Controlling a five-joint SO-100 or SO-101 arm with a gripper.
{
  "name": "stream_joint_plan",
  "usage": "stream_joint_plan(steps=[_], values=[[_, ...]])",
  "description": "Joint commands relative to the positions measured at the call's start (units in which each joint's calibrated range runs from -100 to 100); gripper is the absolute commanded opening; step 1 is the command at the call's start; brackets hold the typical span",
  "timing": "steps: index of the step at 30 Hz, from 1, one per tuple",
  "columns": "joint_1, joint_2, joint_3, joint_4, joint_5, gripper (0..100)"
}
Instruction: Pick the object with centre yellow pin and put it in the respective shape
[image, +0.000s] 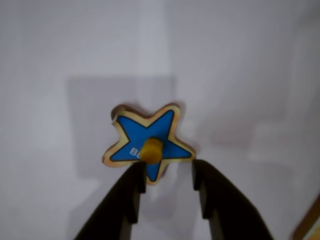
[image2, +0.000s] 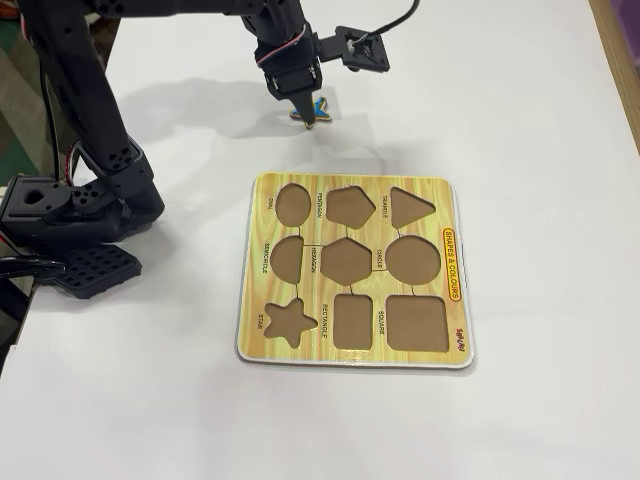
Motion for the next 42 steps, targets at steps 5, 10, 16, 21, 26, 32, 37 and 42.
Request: stream_joint_plan(steps=[5,10,16,21,26,32,37,42], values=[[-0.52,-2.23,-1.44,-0.84,-0.16,12],[-0.52,-2.14,-1.44,-0.92,-0.16,12],[-0.52,-2.06,-1.35,-0.92,-0.16,12],[-0.52,-1.39,-1.44,-0.92,-0.16,12],[-1.40,1.37,-3.33,-1.35,-0.16,12],[-1.50,1.45,-2.70,-3.26,-0.16,12],[-1.50,1.45,-2.61,-3.26,-0.16,12],[-1.60,1.45,-2.70,-3.26,-0.16,12]])
